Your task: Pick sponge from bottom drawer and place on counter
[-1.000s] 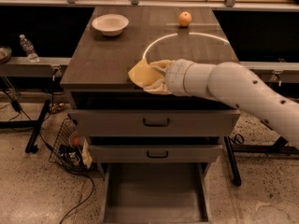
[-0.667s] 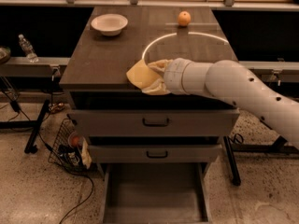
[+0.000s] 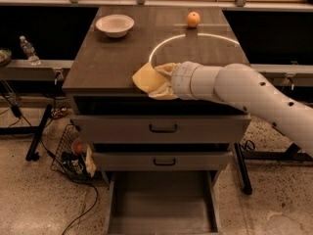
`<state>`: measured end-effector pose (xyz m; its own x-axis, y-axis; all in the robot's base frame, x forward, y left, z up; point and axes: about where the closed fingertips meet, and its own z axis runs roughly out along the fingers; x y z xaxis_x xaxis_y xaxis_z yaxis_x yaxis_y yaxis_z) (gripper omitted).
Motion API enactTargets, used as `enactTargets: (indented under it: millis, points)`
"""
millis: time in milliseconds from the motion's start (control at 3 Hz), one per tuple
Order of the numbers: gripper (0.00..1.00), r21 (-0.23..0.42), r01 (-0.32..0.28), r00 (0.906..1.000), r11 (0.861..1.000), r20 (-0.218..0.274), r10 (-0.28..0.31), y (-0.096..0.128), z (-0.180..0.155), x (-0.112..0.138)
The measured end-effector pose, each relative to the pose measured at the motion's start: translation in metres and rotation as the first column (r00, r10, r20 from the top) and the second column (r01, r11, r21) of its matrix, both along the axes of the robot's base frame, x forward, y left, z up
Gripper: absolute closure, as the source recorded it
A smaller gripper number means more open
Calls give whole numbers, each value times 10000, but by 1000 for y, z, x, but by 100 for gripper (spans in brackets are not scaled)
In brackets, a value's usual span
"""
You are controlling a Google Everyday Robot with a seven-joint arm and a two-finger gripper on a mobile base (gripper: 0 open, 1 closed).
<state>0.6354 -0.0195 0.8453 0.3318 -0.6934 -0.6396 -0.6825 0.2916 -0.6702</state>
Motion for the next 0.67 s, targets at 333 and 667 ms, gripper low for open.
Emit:
enactTargets:
  millis: [333, 667]
  points:
    - [100, 0, 0, 10000, 10000, 0, 0, 0, 0, 0]
    - [100, -141, -394, 9992, 9991, -40, 394, 9, 25, -11]
